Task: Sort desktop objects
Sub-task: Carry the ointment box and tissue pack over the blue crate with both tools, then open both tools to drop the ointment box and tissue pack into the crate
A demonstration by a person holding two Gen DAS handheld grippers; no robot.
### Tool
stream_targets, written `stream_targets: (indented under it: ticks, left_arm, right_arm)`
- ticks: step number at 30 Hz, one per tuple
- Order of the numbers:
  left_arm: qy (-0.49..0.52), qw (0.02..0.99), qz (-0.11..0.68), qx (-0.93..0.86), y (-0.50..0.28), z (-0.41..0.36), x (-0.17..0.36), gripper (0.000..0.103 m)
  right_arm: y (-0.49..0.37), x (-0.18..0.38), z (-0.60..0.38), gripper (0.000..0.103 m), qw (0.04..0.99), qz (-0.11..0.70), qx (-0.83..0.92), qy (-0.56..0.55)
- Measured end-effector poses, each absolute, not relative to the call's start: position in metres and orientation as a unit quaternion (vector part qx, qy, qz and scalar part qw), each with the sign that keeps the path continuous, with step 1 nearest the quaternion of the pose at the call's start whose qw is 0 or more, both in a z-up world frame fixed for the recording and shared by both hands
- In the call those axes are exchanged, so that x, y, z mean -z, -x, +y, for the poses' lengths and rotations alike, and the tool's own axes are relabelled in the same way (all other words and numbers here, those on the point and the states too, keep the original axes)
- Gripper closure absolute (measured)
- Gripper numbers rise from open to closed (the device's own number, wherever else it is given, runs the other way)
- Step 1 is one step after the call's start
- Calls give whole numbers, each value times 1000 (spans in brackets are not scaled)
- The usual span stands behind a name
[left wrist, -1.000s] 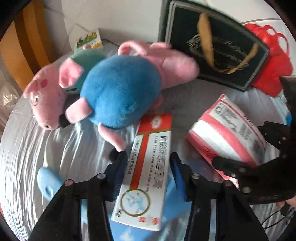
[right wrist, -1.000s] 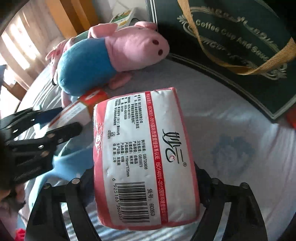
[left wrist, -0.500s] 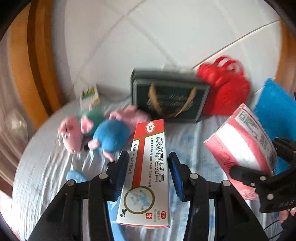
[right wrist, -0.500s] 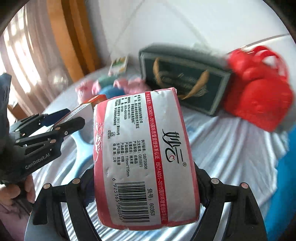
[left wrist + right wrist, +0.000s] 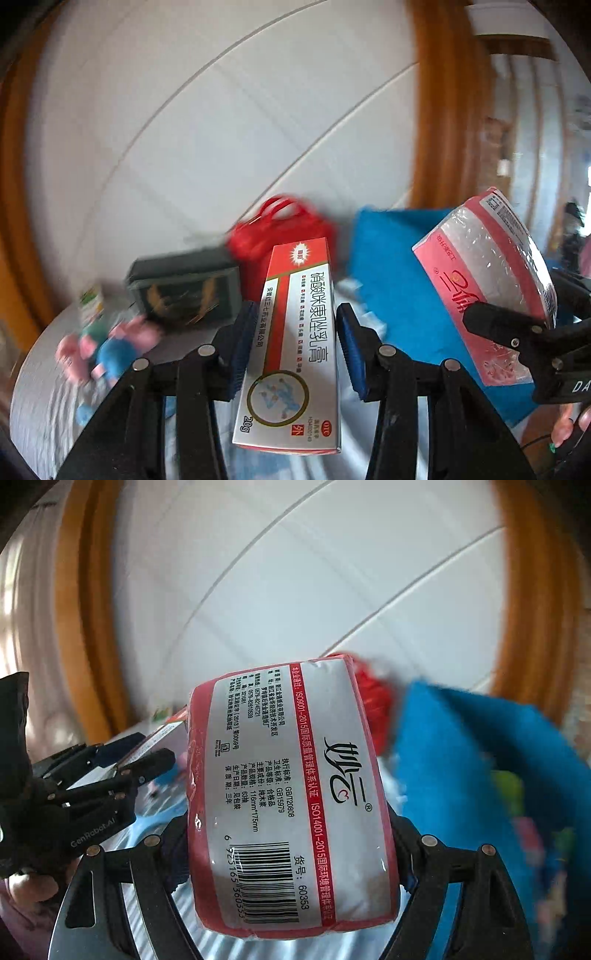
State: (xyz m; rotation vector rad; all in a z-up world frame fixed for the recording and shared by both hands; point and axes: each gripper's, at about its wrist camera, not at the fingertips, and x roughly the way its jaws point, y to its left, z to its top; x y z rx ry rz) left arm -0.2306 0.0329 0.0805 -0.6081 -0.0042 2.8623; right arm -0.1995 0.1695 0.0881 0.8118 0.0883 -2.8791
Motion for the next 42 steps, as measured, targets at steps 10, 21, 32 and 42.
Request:
stream_targets:
  ticks: [10,21,32,42]
  left_arm:
    - [170,238,38,-955,226,236,-135,59]
    - [214,284,107,-928,235,384,-126,59]
    - [232,276,136,-923,237,408,-109,59]
    - [236,257,143,-926,241,414,-106,59]
  right_arm:
    - [117,-139,349,20,-97,-2,971,-219]
    - [109,-115,471,20,-161,-24,955,-246]
    - [130,-83,526,19,-161,-34,944,-284]
    - [138,-71,549,17,-168,-30,939,-298]
